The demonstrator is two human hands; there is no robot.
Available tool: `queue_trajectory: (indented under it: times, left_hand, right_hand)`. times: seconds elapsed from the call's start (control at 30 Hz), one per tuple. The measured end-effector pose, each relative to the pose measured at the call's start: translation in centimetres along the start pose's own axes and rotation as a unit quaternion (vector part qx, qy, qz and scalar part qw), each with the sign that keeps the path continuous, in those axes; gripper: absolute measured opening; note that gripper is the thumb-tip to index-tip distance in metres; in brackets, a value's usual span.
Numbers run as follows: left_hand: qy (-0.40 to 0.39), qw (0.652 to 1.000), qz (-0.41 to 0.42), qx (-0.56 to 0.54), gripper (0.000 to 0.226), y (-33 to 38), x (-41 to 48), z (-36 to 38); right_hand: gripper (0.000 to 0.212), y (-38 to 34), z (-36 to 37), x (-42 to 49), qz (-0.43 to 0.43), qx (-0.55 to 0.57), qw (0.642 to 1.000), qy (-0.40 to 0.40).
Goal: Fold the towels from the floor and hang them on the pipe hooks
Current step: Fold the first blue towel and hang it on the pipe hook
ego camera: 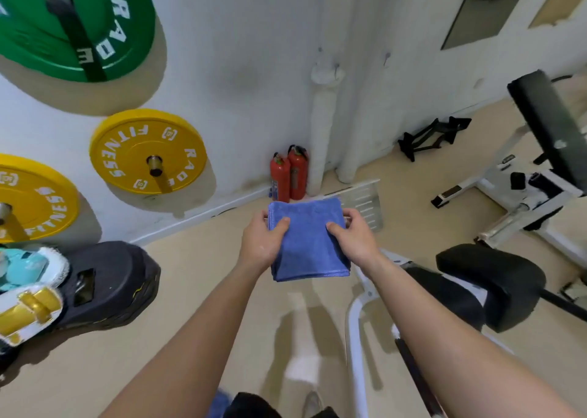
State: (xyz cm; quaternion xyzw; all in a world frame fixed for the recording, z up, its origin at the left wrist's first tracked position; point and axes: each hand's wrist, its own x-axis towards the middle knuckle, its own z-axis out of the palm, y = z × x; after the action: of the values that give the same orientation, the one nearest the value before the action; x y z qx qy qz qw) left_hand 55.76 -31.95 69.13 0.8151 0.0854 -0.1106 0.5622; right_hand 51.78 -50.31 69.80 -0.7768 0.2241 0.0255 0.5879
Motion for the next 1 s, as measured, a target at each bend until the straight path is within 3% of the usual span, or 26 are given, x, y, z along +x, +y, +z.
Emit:
queue_trajectory:
  times: [0.27, 0.63, 1.0]
  left_hand:
    - [-0.059, 0.994, 0.085, 0.032, 0.02, 11.7, 16.5, 4.1]
    - [-0.111, 0.988, 0.098, 0.043, 0.02, 24.3, 41.0, 8.6]
    - [-0.11, 0.988, 0.099, 0.046, 0.007, 28.9, 58.7, 18.4]
  right_hand:
    - [0.028, -7.4, -4.9, 17.5, -0.028, 0.024, 0.999, 0.03]
    - [0.033, -17.9, -7.4, 39.2, -0.054, 0.016, 0.992, 0.112]
    - [0.044, -18.7, -11.8, 60.1, -0.031, -0.031, 0.991, 0.125]
